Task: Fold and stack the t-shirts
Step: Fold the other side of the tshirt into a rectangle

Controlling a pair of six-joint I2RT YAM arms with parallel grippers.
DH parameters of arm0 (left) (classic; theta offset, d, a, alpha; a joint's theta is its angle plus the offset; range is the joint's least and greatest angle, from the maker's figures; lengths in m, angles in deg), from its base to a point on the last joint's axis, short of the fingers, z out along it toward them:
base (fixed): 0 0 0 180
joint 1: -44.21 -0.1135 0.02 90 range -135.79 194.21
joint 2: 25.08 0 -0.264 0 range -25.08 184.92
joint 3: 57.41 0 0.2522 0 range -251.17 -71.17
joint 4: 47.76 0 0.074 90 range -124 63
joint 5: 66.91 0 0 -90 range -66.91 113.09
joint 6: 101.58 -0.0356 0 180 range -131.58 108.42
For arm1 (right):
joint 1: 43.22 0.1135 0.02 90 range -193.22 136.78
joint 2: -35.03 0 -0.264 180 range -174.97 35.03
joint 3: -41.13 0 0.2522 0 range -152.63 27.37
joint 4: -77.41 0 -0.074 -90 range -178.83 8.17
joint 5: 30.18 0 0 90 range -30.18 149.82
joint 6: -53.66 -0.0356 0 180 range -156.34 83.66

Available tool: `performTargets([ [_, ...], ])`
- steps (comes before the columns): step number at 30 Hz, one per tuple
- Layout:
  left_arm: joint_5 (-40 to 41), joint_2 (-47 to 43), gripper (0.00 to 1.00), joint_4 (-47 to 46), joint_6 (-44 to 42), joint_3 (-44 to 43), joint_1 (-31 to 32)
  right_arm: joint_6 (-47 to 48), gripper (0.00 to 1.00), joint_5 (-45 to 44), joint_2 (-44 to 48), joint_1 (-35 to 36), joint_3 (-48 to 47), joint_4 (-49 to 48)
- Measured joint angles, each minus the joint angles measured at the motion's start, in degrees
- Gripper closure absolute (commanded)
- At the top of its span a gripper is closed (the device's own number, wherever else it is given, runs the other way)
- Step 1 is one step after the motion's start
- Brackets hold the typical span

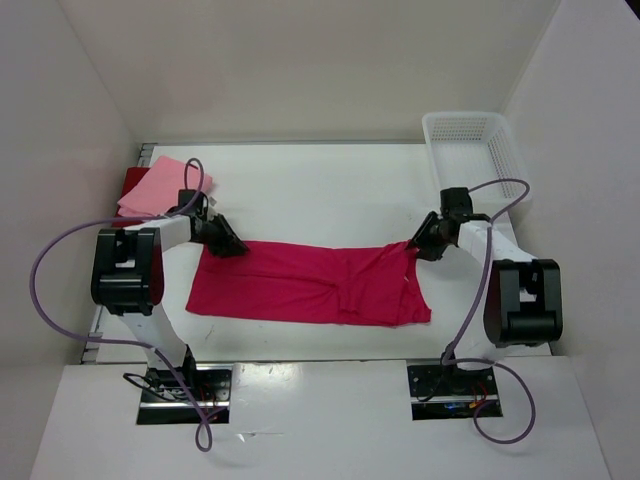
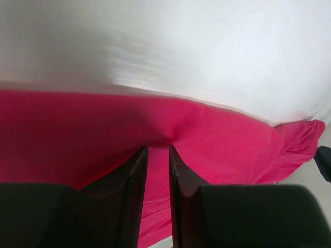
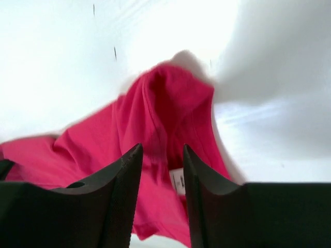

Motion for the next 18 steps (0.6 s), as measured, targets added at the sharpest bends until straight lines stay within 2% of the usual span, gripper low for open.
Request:
performTargets([
  [3, -0.02, 0.11, 0.7, -0.44, 0.72, -0.9, -0.26, 0.87, 0.7, 0.59, -3.1, -0.37, -1.27, -1.77],
  [5, -0.39, 0.68, 0.7, -1.79, 1.09, -1.2, -0.7, 1.25, 0.83, 0.94, -4.24, -0.37, -1.38, -2.34],
  [7, -0.63, 1.6, 0.7, -2.43, 1.25, -1.2, -1.62, 1.51, 0.91, 1.27, -4.9, -0.37, -1.38, -2.6],
  [8, -1.31, 2.1, 0.7, -2.71, 1.53, -1.07, -2.32, 1.6, 1.0, 1.53, -5.25, -0.5, -1.38, -2.95],
  [18, -7.61, 3.65, 0.7, -5.62, 4.0, 0.72, -9.7, 1.18, 1.0, 1.53, -8.17, -6.8, -1.33, -5.68],
])
